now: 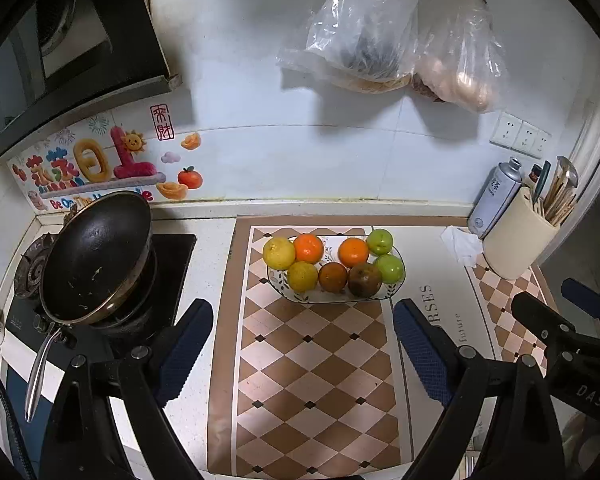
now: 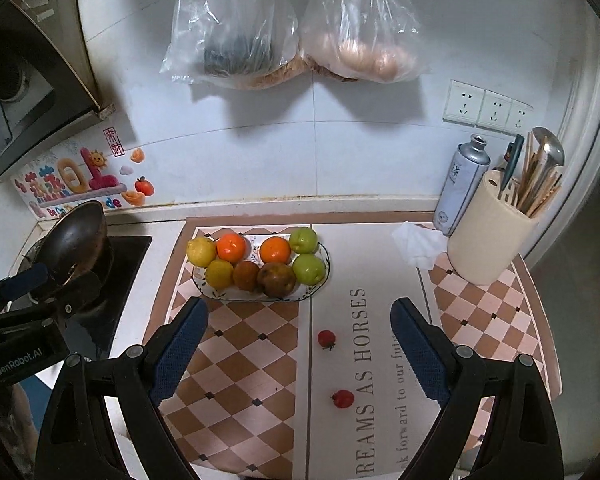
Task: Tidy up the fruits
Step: 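Lift both grippers up away from the plate, then grasp a red tomato with the right gripper while the left gripper grasps the other tomato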
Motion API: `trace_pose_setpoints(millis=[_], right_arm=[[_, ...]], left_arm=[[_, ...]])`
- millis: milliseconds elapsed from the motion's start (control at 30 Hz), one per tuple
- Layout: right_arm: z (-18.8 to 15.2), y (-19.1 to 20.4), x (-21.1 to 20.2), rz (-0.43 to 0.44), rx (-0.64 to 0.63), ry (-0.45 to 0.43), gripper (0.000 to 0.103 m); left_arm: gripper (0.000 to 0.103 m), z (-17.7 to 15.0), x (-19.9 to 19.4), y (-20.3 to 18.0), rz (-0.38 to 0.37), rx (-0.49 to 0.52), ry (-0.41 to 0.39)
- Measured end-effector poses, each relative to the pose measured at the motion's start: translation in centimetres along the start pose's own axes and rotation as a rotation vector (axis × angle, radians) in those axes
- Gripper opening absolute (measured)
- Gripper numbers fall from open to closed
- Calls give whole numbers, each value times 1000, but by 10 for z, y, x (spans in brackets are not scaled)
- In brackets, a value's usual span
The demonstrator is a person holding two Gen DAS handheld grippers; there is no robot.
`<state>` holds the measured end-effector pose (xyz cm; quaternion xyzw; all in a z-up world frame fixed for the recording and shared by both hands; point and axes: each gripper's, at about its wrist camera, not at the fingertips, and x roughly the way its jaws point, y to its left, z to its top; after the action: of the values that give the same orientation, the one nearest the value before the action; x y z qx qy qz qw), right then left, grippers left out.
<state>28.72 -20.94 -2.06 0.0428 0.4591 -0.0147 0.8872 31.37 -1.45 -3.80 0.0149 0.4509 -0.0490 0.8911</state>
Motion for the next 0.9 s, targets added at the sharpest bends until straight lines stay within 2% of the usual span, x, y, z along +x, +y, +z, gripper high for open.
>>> trace_pose_setpoints(millis=[267, 367, 467, 600, 733, 767, 867, 900], right_arm=[[-7, 4, -21, 3, 22, -34, 95], [-10, 2, -21, 14, 51, -43, 98], [-17, -8, -9, 19, 80, -27, 98], [-36, -37, 39, 2, 139, 75, 98], [-73, -70, 114, -26, 177, 245, 98], [-83, -75, 127, -23, 181, 268, 93], [-115, -95, 179, 4, 219, 390, 68], [-124, -100, 191, 14, 233, 421, 66]], left_arm=[[92, -7, -12, -2, -9, 5, -21], [103, -9, -9, -1, -22, 2, 0], [103, -15, 2, -2, 8, 20, 8], [103, -26, 34, -9, 111, 54, 63], [103, -39, 85, -23, 163, 76, 168], [103, -42, 101, -29, 185, 91, 204], [103, -49, 134, -42, 202, 115, 272], [103, -51, 144, -47, 201, 121, 296]])
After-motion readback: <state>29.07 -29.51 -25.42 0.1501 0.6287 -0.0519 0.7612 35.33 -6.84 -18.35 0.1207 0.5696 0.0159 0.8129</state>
